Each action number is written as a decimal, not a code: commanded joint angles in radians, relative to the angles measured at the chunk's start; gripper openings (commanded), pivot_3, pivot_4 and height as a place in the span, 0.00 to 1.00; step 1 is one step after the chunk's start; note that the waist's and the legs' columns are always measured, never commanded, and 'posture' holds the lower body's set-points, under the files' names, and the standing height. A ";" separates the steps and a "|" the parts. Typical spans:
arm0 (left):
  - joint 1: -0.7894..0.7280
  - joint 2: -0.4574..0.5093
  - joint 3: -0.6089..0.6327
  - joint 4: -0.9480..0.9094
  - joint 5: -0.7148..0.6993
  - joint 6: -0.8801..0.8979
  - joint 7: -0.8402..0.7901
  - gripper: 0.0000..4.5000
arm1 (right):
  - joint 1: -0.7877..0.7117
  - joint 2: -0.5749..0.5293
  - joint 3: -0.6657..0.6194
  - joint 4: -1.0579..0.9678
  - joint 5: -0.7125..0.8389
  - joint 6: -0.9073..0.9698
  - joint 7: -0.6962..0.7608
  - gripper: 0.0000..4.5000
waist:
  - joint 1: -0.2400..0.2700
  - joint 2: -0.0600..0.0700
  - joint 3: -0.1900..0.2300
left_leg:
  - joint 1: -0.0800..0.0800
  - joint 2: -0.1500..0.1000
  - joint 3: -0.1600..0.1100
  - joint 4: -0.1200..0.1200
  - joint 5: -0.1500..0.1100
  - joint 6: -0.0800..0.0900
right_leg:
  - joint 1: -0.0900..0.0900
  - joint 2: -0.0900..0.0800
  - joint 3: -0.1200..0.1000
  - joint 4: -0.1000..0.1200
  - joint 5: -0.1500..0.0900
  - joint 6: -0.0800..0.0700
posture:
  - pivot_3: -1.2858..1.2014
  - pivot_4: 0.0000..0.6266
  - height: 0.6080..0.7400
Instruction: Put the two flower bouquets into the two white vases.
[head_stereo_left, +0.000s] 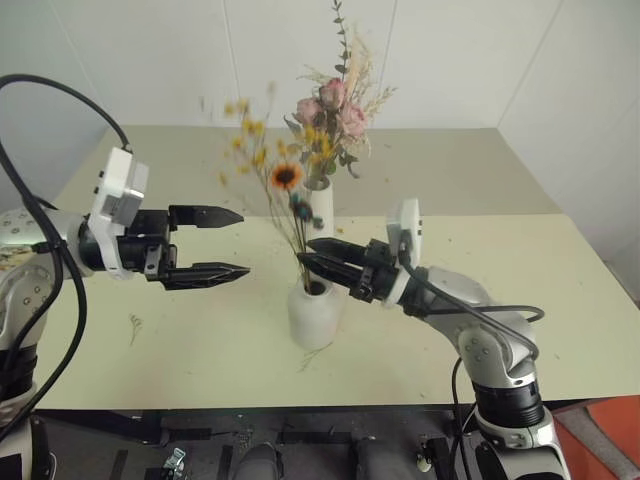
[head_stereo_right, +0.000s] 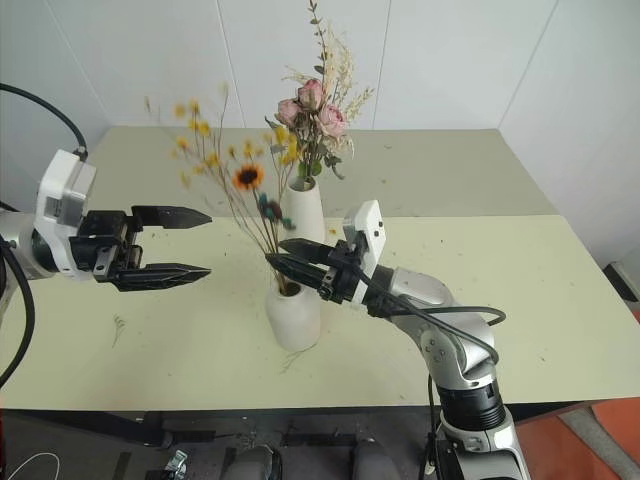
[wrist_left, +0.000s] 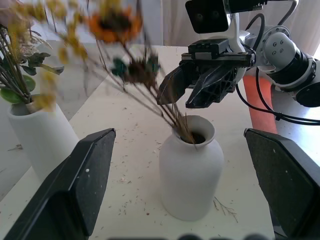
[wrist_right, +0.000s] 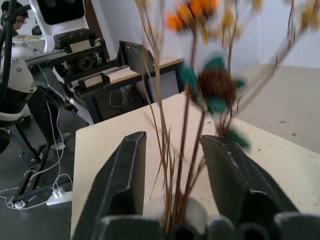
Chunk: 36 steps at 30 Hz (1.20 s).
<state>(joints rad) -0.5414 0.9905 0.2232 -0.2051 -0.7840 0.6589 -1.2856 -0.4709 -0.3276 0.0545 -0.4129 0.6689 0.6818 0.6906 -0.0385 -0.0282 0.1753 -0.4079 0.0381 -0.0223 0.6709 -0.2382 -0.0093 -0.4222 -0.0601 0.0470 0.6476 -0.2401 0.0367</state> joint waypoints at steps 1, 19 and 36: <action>-0.025 0.019 0.013 -0.009 -0.002 -0.008 -0.008 1.00 | 0.012 -0.066 -0.067 -0.022 0.005 -0.050 0.048 0.78 | 0.001 0.000 0.000 | 0.000 0.000 0.000 0.000 0.000 0.000 | 0.000 0.000 0.000 0.000 0.000 0.000 | 0.52 0.24 1.00; 0.121 0.033 0.106 -0.084 -0.022 0.003 0.028 1.00 | 0.062 -0.502 -0.248 0.222 -0.054 -0.159 0.361 0.99 | -0.002 0.000 0.000 | 0.001 0.000 0.001 0.000 0.000 0.000 | 0.001 0.000 0.001 0.000 0.000 0.000 | 0.52 0.24 1.00; 0.343 0.054 0.267 -0.170 -0.065 0.040 0.075 1.00 | 0.055 -0.606 -0.291 0.288 -0.058 -0.168 0.458 0.99 | 0.002 0.000 0.000 | 0.001 0.000 0.001 0.000 0.000 0.000 | 0.001 0.000 0.001 0.000 0.000 0.000 | 0.52 0.24 1.00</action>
<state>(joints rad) -0.1969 1.0272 0.4522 -0.3503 -0.8270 0.6999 -1.2131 -0.4045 -0.9146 -0.1872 -0.1163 0.6034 0.5309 1.1429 -0.0366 -0.0283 0.1753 -0.4063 0.0386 -0.0210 0.6711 -0.2382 -0.0093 -0.4212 -0.0601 0.0479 0.6475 -0.2404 0.0363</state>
